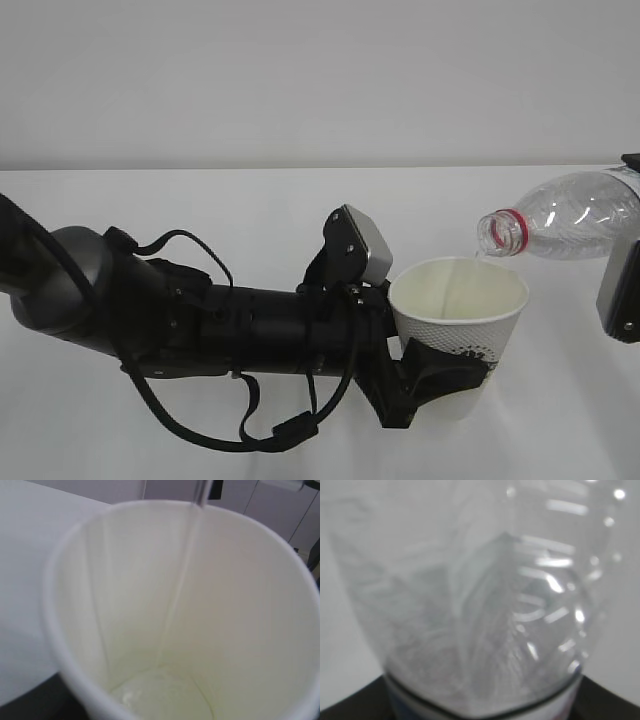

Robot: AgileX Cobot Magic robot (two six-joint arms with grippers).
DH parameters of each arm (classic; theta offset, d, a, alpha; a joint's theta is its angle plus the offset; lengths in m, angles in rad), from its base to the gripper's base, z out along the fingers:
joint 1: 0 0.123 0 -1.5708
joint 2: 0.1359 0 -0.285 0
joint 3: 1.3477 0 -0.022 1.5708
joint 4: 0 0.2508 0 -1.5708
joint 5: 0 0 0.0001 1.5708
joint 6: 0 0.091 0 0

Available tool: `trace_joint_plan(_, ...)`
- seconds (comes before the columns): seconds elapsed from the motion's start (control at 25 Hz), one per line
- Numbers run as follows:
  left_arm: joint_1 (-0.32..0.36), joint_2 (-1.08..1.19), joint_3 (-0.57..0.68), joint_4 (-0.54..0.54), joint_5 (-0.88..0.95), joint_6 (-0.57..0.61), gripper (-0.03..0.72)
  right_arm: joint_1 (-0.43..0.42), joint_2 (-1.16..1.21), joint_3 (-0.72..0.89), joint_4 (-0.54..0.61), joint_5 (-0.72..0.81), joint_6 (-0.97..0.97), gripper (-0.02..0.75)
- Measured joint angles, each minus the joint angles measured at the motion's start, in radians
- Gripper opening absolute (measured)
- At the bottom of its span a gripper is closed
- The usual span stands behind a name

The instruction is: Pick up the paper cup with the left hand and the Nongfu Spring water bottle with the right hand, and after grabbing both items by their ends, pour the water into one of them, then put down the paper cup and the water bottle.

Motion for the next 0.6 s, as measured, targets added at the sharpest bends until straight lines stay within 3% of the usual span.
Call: trace_joint_plan(0.6,0.0,0.0,0.0,0.0,0.0,0.0,0.491,0.0,0.0,-0.002,0.0,-0.002,-0.017,0.404)
